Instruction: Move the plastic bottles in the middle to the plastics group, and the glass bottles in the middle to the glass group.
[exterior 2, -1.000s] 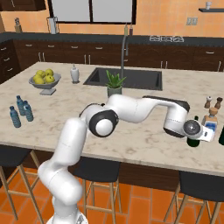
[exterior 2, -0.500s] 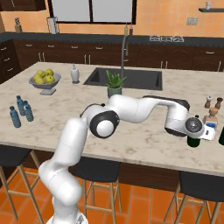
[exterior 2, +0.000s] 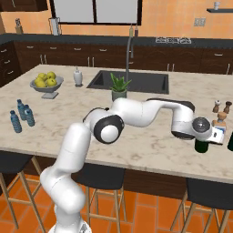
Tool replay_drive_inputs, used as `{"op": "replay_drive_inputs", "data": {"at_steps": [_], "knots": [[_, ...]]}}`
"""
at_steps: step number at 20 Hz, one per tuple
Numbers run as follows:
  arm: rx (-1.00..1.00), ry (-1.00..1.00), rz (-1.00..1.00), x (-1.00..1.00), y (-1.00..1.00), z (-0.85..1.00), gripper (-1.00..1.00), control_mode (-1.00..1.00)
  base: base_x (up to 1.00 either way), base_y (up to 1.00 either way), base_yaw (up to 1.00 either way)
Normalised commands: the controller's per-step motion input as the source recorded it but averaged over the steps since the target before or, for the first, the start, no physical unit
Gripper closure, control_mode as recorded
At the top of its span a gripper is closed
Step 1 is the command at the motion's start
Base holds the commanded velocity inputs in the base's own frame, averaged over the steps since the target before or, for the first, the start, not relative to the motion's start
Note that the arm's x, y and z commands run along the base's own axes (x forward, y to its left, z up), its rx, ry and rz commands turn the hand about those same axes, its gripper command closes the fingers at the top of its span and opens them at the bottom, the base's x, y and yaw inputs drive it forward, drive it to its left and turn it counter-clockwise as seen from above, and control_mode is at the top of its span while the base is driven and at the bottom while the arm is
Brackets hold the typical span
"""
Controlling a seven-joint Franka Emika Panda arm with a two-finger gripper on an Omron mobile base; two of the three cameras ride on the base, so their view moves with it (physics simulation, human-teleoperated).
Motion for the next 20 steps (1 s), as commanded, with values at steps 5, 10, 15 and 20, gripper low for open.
{"op": "replay_drive_inputs", "data": {"at_steps": [5,10,15,20], "knots": [[0.0,0.0,0.0,0.0,0.0,0.0,-1.0,-1.0,0.0,0.0,0.0],[0.0,0.0,0.0,0.0,0.0,0.01,-1.0,-1.0,0.0,0.0,0.0],[-0.05,-0.02,0.0,-0.1,0.03,0.14,-1.0,-1.0,0.0,0.0,0.0],[-0.05,-0.05,0.0,-0.3,0.19,0.37,-1.0,-1.0,0.0,0.0,0.0]]}}
